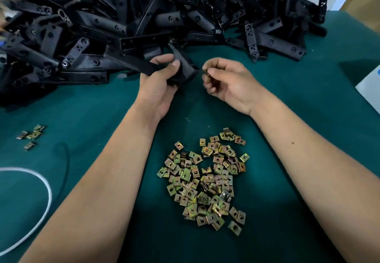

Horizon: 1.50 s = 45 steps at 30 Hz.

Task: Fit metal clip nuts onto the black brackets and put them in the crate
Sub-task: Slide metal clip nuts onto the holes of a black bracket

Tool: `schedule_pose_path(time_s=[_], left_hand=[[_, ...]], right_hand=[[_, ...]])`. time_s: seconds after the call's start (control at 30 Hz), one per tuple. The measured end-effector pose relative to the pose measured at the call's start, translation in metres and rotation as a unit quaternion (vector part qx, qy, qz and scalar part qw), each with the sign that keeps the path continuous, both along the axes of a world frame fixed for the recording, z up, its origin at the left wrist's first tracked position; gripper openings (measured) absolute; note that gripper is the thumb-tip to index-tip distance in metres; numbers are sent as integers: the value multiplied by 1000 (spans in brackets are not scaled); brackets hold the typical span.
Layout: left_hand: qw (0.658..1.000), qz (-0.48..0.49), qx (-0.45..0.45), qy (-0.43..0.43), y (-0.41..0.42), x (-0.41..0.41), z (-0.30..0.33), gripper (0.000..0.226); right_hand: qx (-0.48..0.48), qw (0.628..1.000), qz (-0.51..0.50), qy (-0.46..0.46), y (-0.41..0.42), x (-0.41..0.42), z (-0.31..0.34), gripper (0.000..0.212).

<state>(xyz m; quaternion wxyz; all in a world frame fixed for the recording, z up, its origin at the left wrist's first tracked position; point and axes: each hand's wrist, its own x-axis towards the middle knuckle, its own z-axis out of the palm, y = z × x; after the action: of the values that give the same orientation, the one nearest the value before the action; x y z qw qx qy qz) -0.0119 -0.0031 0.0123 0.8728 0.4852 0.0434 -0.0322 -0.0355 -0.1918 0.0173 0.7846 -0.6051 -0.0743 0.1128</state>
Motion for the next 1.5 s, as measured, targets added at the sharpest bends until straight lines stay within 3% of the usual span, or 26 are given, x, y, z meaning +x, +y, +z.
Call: schedule_pose_path(time_s=[0.2, 0.27, 0.43, 0.73, 1.23, 1.5], left_hand=[[997, -56, 25, -49, 2, 3, -1, 15], [998, -38, 35, -46, -1, 3, -1, 11], [997, 60, 53, -7, -14, 3, -1, 29], [994, 96, -54, 8, -22, 0, 4, 9], [987, 155, 27, -24, -27, -4, 5, 23], [984, 171, 26, -35, -27, -1, -4, 22]], right_hand=[[31, 995, -92, -10, -1, 6, -7, 23], [31, 996, -85, -10, -1, 8, -8, 21], [8, 996, -86, -23, 3, 7, -8, 15], [8, 985, -167, -54, 31, 3, -11, 8], [-57, 991, -98, -68, 30, -7, -4, 14], [-65, 993, -74, -65, 29, -10, -1, 16]])
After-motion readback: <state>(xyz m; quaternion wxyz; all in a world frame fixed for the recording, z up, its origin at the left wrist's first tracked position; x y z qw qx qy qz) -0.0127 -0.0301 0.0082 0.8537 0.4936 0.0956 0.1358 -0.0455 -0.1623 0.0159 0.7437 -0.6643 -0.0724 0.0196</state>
